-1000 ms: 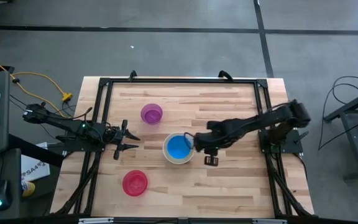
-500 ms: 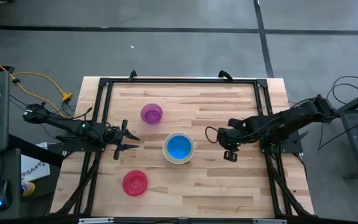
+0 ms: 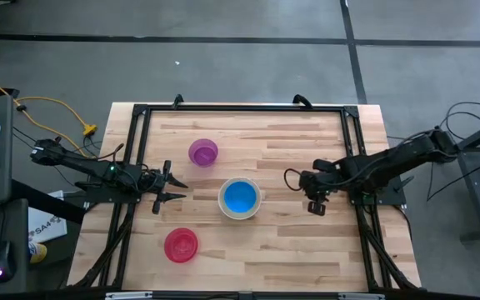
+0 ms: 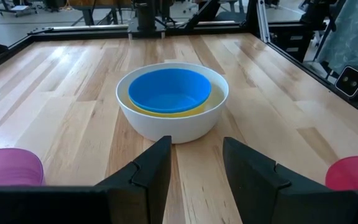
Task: Nest bowls inside each other
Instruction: Stack the violet bowl on the blue bowl
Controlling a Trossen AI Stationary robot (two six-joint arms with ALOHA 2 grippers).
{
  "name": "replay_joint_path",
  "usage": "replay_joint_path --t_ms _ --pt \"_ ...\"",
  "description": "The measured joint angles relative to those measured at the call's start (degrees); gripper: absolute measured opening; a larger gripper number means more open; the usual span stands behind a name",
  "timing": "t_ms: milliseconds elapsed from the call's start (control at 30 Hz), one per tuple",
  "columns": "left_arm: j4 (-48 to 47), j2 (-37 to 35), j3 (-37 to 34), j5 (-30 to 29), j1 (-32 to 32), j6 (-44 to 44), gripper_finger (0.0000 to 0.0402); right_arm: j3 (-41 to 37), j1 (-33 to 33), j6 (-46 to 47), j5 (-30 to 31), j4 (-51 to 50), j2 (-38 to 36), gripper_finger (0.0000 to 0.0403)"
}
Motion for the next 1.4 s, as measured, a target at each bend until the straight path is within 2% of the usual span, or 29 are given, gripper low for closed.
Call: replay_joint_path --t_ms 600,700,933,1400 --pt "0.0 0.0 0.0 0.0 0.0 0.0 0.0145 0.0 0.0 -0.1 -0.4 6.3 0.0 0.0089" --pt "0.0 0.0 0.0 0.0 0.0 0.0 0.0145 0.0 0.0 -0.1 -1.4 4.9 0.0 0.0089" --pt "0.0 0.0 0.0 0.0 0.0 0.0 0.0145 0.0 0.0 0.0 -9.1 -4.1 0.0 0.0089" --pt "0.0 0.0 0.0 0.0 0.0 0.0 0.0145 0.0 0.0 0.0 -9.0 -0.6 0.0 0.0089"
